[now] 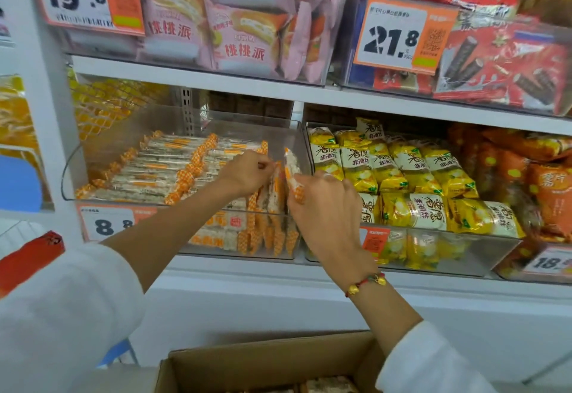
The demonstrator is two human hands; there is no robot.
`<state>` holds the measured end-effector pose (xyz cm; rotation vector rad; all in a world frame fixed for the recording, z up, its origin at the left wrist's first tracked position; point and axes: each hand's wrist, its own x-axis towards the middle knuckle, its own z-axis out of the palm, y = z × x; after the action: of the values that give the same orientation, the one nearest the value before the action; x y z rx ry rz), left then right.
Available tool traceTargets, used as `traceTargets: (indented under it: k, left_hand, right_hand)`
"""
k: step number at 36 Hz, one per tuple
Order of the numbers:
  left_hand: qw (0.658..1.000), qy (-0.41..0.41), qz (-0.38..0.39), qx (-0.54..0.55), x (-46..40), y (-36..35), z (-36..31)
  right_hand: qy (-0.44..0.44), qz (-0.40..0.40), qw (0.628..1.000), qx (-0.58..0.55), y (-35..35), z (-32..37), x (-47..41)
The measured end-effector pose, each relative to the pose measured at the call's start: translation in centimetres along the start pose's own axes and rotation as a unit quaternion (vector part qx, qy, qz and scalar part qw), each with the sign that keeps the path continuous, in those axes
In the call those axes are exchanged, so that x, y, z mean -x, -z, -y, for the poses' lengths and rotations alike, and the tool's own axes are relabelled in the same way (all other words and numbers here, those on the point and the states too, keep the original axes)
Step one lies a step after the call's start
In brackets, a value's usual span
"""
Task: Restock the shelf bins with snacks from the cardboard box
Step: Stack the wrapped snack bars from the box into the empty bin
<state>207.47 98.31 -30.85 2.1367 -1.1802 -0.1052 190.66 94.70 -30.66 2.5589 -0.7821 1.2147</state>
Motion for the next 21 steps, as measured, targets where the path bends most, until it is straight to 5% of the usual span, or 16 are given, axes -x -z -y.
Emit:
traceTargets:
  k: [7,13,17,21]
  left_hand:
    - [0.999,0.009,-0.034,-0.017,-0.1,0.2,-0.1]
    - [0.993,-0.032,-0.030,-0.112,-0.5,-0.5,-0.3]
    - [0.995,-0.069,0.070,-0.022,0.0,0.0,-1.2]
    - [0.975,-0.058,0.188,-0.103,0.4,0.2,-1.8]
  right_hand:
    - [0.024,0.055,0.995,0.074,-0.8,0.7,0.9]
    - [0.096,0.051,0.994,-0.019,0.0,-1.6,4.1]
    - [0.132,0.078,0.988,-0.030,-0.4,-3.3,5.6]
    - [0.154,0.121,0.980,-0.033,-0.6,-3.6,6.0]
